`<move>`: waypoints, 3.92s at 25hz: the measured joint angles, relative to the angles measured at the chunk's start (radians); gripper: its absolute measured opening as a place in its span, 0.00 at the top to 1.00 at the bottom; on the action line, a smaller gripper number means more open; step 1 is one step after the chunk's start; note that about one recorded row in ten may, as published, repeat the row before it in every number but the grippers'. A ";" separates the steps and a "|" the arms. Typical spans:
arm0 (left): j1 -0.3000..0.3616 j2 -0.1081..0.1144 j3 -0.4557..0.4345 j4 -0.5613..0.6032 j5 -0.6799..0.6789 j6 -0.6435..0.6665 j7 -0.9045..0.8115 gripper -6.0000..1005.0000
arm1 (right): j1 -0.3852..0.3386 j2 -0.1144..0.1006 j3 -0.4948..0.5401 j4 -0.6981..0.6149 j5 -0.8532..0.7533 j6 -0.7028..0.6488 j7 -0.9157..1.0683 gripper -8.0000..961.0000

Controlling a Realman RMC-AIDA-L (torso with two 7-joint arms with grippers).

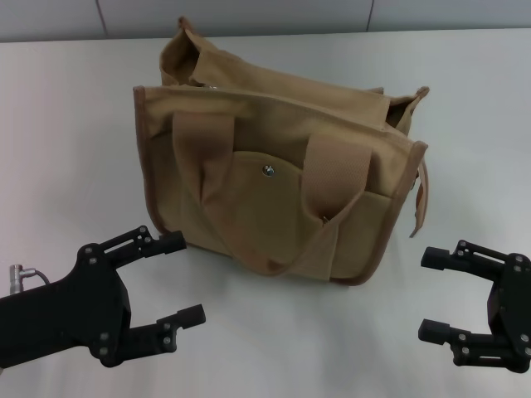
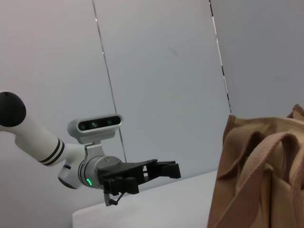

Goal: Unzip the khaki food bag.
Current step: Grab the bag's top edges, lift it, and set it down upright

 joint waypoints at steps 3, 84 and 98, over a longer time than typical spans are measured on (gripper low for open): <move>-0.002 0.000 0.008 0.002 0.000 -0.004 0.000 0.22 | 0.001 0.000 0.000 0.000 0.000 -0.002 0.000 0.14; -0.289 -0.009 -0.207 -0.199 -0.146 -0.219 0.191 0.94 | 0.214 0.022 0.400 0.309 0.466 0.173 -0.132 0.14; -0.298 -0.011 -0.208 -0.186 -0.150 -0.193 0.186 0.94 | 0.352 0.026 0.025 0.389 0.468 0.366 -0.296 0.14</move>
